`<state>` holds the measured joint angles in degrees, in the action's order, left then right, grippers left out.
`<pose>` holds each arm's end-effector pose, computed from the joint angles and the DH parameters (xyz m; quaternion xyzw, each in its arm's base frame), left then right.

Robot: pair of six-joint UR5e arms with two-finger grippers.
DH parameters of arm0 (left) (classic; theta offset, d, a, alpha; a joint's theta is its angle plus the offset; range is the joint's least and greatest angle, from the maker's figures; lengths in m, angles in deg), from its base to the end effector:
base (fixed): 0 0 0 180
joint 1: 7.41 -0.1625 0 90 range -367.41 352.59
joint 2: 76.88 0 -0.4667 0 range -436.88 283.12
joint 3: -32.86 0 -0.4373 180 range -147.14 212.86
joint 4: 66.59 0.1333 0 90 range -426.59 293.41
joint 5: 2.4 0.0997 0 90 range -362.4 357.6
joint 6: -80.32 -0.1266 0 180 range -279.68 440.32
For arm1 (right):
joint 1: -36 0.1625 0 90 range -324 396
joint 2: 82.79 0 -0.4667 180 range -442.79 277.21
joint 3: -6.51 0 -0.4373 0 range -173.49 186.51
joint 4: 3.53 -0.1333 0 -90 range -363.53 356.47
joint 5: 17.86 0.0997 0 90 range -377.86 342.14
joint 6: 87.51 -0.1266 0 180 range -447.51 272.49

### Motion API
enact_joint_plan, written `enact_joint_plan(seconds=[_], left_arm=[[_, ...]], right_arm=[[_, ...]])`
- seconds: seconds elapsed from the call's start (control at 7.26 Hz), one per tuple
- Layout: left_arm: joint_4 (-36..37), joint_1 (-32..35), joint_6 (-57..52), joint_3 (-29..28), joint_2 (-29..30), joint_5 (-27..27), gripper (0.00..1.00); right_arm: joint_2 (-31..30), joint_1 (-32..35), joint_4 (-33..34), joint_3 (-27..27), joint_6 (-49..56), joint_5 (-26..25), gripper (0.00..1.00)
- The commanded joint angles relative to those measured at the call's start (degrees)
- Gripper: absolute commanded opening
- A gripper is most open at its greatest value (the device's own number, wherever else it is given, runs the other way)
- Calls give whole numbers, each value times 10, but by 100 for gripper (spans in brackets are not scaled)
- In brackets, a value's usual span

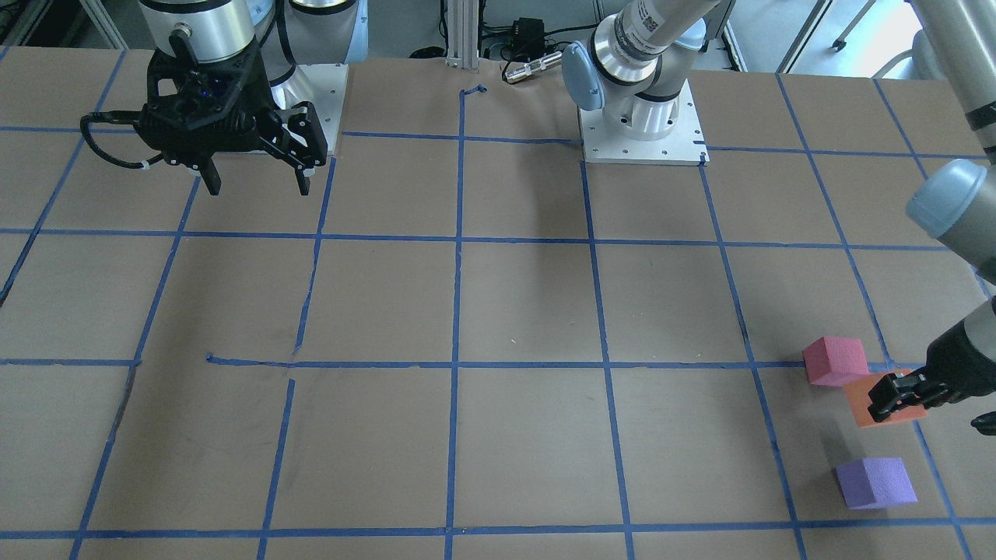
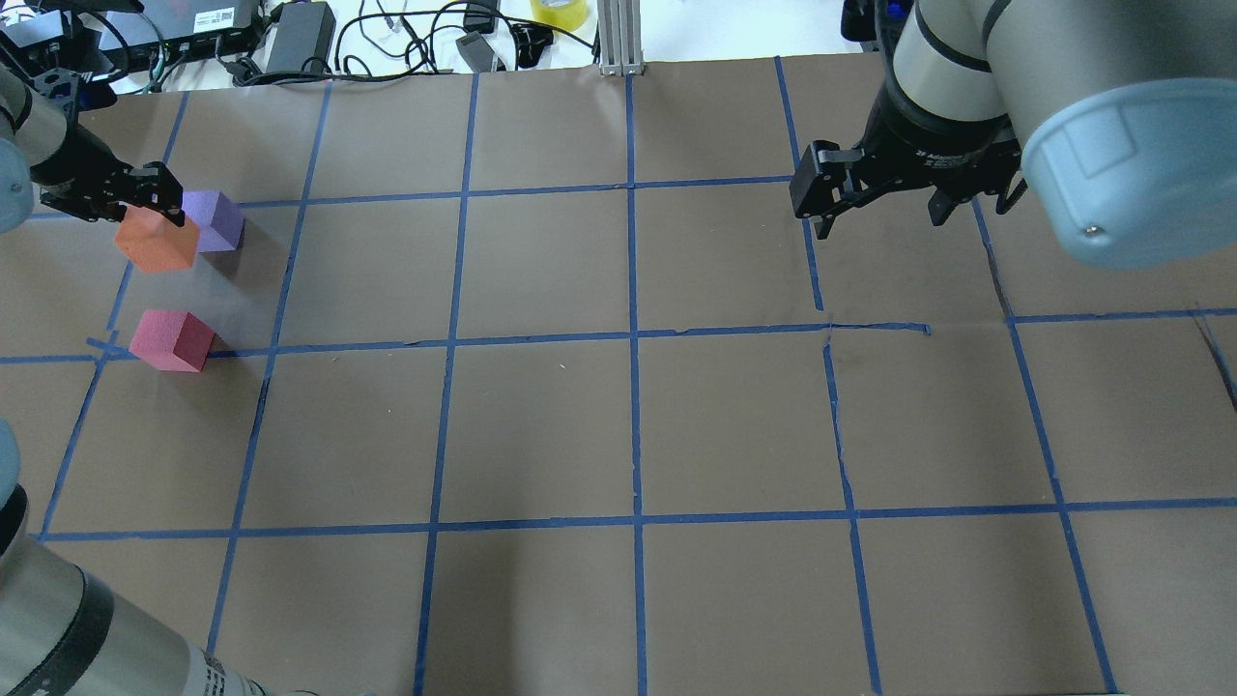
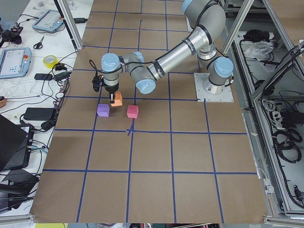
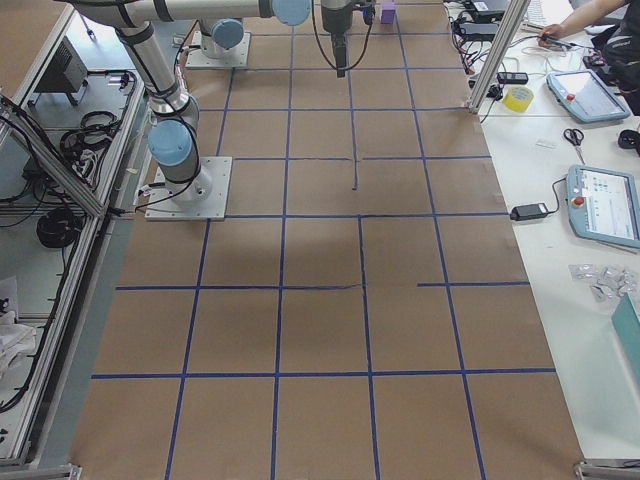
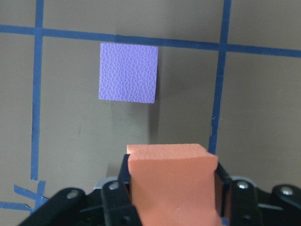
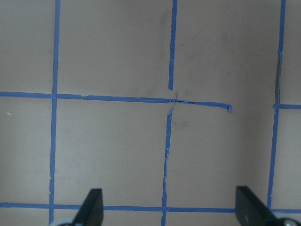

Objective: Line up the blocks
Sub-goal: 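Carry the orange cube with the left gripper toward the purple cube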

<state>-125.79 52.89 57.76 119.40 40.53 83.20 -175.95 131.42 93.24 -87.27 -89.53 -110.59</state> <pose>0.2367 -0.7037 0.2859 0.0598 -0.9957 0.0705 0.0081 0.1762 -0.5099 0.5087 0.0283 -0.9979 0.0551 0.0203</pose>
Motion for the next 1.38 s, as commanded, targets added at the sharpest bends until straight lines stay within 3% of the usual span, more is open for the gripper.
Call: enact_joint_plan(seconds=[0.0,1.24], left_arm=[[26,-5,-23,0,21,4,0],[82,-6,-74,11,84,0,0]], right_arm=[[0,-1,0,0,0,0,100],[0,0,1,0,0,0,100]])
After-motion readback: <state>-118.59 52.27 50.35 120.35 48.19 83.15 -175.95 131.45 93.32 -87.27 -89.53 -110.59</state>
